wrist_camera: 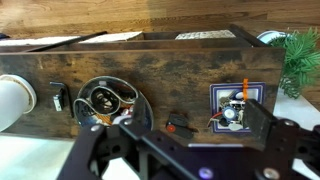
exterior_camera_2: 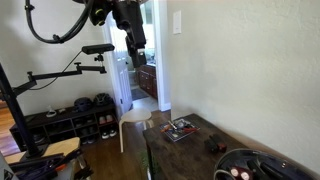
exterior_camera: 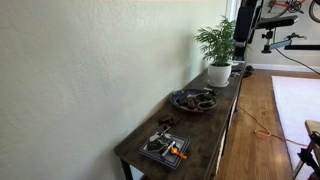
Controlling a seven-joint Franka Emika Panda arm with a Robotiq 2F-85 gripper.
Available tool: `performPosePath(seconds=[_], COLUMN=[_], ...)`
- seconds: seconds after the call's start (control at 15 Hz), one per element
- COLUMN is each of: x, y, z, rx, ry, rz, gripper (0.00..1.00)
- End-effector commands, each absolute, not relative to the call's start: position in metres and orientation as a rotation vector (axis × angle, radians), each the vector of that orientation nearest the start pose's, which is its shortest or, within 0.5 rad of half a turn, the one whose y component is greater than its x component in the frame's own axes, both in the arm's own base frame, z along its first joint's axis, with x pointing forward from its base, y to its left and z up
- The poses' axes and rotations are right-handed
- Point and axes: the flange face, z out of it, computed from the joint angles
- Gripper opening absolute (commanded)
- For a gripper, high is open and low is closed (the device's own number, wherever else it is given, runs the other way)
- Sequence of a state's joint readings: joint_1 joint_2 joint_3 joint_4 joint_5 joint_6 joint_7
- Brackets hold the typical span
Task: Pick up the object from the table and put it in the plate.
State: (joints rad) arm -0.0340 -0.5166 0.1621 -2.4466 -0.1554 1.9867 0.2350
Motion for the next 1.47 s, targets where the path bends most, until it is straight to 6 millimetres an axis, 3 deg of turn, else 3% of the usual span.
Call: performPosePath(seconds=[0.0,0.33,1.0,1.13,1.2,1.4], x=[0.406,0.434,0.503,0.511,0.500,0.509], y=[0.040,0.028,0.008,0.007,0.011,0.010], z=[0.480,0.457,0.383,0.377,0.379,0.374], rx=[-3.301,-3.275,-3.245,-3.242,-3.244,-3.243], ry=[0.092,0.079,0.097,0.098,0.119,0.118], rz=[-0.148,-0.204,-0.172,-0.138,-0.135,-0.123], gripper=[1.00,1.00,1.00,1.00,1.00,1.00])
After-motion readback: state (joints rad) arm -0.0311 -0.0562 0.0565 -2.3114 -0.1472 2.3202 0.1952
